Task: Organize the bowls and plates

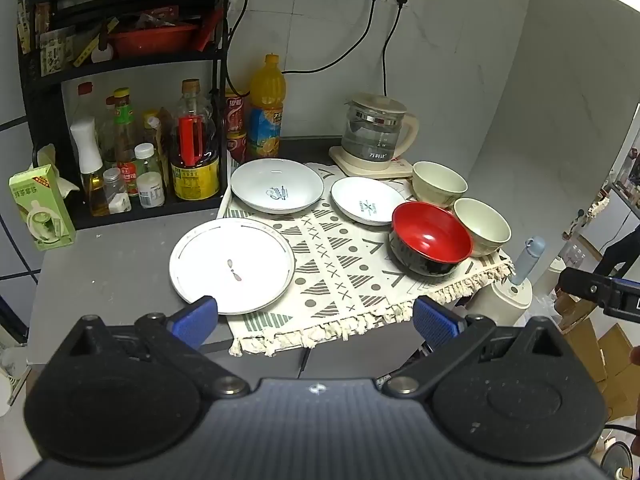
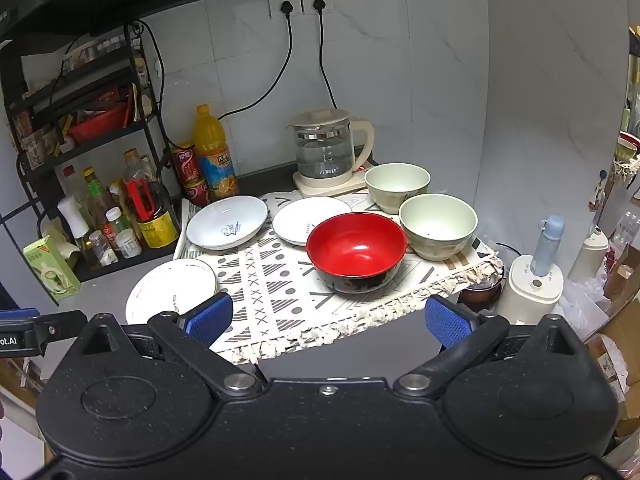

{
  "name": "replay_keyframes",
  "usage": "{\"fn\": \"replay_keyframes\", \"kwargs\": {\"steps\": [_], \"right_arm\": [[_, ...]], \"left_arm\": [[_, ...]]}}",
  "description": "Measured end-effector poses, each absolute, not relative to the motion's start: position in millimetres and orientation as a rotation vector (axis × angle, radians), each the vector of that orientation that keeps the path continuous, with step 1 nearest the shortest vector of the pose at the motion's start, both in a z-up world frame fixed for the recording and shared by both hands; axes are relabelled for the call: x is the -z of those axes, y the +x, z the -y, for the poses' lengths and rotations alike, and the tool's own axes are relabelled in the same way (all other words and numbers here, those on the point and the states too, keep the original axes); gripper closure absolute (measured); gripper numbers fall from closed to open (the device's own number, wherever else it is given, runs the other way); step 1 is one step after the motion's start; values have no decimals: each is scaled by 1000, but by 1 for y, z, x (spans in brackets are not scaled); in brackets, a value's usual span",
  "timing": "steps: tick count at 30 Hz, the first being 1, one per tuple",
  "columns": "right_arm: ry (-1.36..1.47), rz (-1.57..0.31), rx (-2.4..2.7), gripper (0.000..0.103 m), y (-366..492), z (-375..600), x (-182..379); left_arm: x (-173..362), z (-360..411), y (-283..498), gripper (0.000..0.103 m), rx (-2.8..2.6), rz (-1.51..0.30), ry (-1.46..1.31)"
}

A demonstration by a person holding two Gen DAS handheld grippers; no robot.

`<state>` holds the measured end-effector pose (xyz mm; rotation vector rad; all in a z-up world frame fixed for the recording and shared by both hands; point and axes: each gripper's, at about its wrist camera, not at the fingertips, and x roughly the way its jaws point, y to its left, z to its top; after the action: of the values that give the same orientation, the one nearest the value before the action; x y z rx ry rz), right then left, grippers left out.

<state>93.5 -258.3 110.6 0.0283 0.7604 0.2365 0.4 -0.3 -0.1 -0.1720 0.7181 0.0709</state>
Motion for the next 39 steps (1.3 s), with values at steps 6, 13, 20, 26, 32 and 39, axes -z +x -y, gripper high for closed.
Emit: {"fn": "replay_keyframes", "kwargs": {"steps": [6,13,20,26,32,39], "right_arm": [[2,-746,-231,0,89,257,-112],[-3,-749,-235,0,88,256,-111],[-4,-745,-232,0,86,255,-111],[-14,-750,-234,0,86,253,-109],[-18,-752,-230,0,86,254,-109],[-24,-754,-222,0,87,251,-108]], "left_arm": [[0,2,1,0,-65,-712,-172],[11,-1,-10,0,-63,-720,-179],[8,-3,-8,0,-73,-729,-191],[9,-5,-10,0,-73,-732,-193],[10,-6,-7,0,-67,-734,-193],[11,-6,-5,0,-68,-738,-192]]}}
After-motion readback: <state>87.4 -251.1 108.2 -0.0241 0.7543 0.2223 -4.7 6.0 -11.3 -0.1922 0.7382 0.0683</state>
